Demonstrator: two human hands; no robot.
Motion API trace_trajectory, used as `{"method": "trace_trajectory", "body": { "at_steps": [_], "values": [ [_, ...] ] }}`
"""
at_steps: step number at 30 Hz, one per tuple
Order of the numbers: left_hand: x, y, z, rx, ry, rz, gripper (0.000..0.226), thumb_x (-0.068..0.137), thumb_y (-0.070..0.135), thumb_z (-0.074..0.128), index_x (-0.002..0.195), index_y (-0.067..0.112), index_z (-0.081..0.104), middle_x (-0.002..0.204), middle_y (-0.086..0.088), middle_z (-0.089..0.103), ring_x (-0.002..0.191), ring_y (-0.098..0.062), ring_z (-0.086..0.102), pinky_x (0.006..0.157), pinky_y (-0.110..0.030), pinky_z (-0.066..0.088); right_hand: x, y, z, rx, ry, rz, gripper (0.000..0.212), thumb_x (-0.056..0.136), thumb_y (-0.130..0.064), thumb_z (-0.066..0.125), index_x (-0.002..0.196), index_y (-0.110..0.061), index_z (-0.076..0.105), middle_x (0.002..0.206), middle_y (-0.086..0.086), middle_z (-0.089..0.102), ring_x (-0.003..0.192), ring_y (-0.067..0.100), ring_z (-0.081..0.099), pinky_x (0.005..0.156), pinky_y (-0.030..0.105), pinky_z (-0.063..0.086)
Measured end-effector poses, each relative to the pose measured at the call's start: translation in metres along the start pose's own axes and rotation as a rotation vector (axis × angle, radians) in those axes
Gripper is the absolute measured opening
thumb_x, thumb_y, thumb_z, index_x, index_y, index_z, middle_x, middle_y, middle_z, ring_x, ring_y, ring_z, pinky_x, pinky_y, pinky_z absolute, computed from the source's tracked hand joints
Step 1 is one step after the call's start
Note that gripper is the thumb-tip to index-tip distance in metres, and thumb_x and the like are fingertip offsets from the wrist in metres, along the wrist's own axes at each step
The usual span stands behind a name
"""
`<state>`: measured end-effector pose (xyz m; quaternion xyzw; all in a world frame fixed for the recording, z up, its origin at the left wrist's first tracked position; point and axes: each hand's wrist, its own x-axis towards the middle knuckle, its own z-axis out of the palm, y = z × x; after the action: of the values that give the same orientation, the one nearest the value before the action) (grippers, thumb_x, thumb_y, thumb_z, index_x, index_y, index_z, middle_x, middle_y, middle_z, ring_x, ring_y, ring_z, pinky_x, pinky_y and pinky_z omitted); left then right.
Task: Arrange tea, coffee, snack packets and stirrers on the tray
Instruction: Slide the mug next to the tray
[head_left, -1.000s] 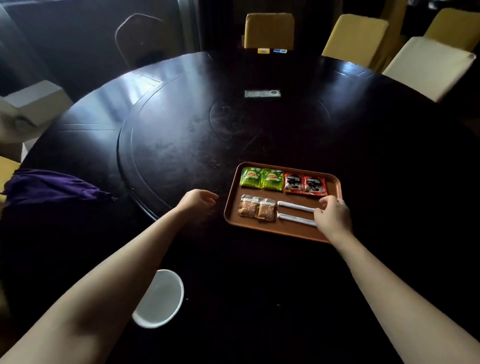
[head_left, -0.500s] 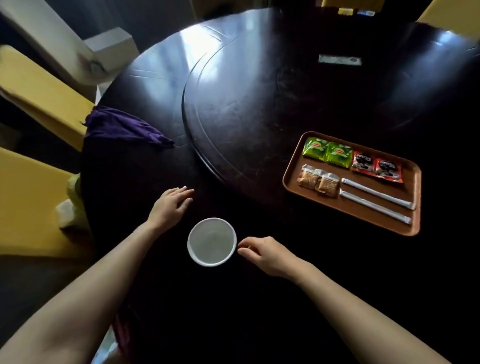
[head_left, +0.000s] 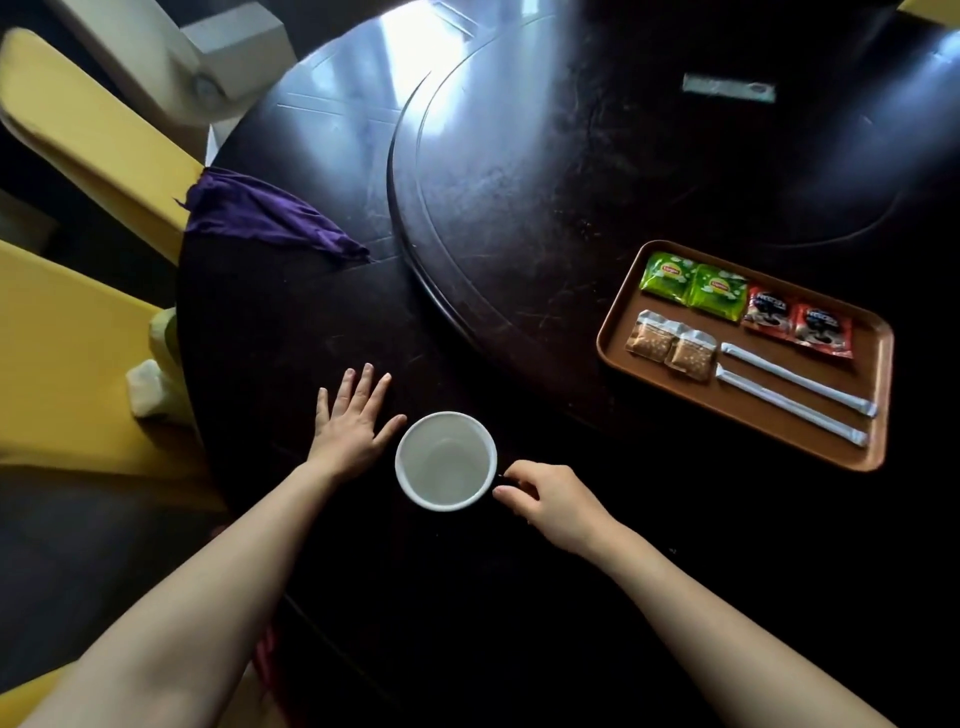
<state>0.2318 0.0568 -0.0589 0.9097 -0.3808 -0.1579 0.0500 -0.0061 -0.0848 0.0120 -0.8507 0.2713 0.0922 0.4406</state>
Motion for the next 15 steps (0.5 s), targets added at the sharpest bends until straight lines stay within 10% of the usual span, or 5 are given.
{"method": "trace_trajectory", "body": {
  "at_steps": [4, 15],
  "values": [
    [-0.001, 0.002, 0.003, 0.032, 0.026, -0.004, 0.067, 0.089, 0.057, 0.027, 0.145, 0.029, 0.001, 0.156, 0.004, -0.010, 0.141, -0.014, -0.016, 0.112, -0.045, -0.014, 0.005, -0.004, -0.003, -0.202, 0.108, -0.079, 0.025, 0.088, -0.029, 0.054, 0.110, -0.018, 0.057, 0.106, 0.009, 0.064, 0.098, 0.028, 0.060, 0.085, 0.037, 0.047],
    [-0.001, 0.002, 0.006, 0.075, 0.062, -0.015, 0.067, 0.089, 0.058, 0.026, 0.145, 0.028, 0.002, 0.157, 0.002, -0.007, 0.142, -0.015, -0.014, 0.113, -0.045, -0.012, 0.014, 0.001, 0.001, -0.222, 0.153, -0.169, 0.026, 0.084, -0.017, 0.059, 0.108, -0.008, 0.063, 0.106, 0.014, 0.068, 0.100, 0.031, 0.062, 0.090, 0.040, 0.047]
  ]
}}
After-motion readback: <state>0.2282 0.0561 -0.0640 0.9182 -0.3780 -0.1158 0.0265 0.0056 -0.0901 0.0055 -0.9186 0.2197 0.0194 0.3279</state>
